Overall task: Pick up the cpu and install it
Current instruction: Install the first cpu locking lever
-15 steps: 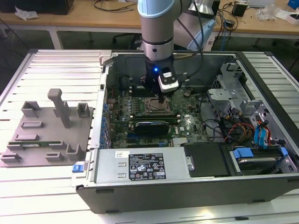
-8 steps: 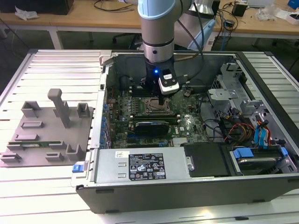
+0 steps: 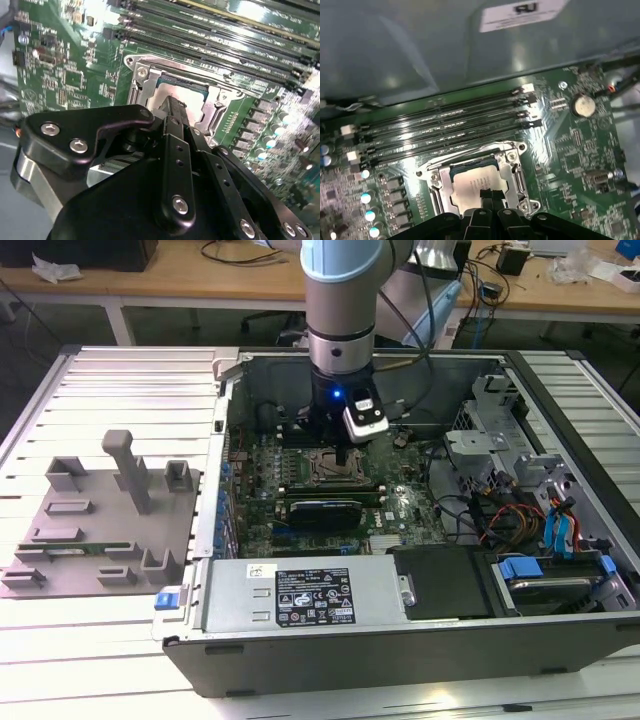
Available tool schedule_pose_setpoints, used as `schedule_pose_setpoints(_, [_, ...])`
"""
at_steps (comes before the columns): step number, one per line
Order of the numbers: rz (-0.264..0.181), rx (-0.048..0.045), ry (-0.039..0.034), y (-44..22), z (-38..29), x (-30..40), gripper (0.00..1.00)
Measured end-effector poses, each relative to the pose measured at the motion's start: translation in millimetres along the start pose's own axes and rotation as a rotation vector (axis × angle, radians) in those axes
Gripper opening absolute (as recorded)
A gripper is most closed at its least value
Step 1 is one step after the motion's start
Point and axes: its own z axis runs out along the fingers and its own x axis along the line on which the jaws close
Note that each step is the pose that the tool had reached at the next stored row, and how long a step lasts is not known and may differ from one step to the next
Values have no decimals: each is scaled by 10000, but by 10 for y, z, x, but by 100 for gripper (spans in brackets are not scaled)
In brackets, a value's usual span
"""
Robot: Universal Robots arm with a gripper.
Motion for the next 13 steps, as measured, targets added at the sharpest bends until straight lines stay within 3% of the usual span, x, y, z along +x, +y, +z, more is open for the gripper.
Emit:
schedule_pose_setpoints(1, [-33,-4,0,0,-18,-2,11])
schedule_pose_setpoints(6, [-57,-2,0,5,-277,-28,11])
schedule_pose_setpoints(13, [-57,-3,0,6,-279,-28,11])
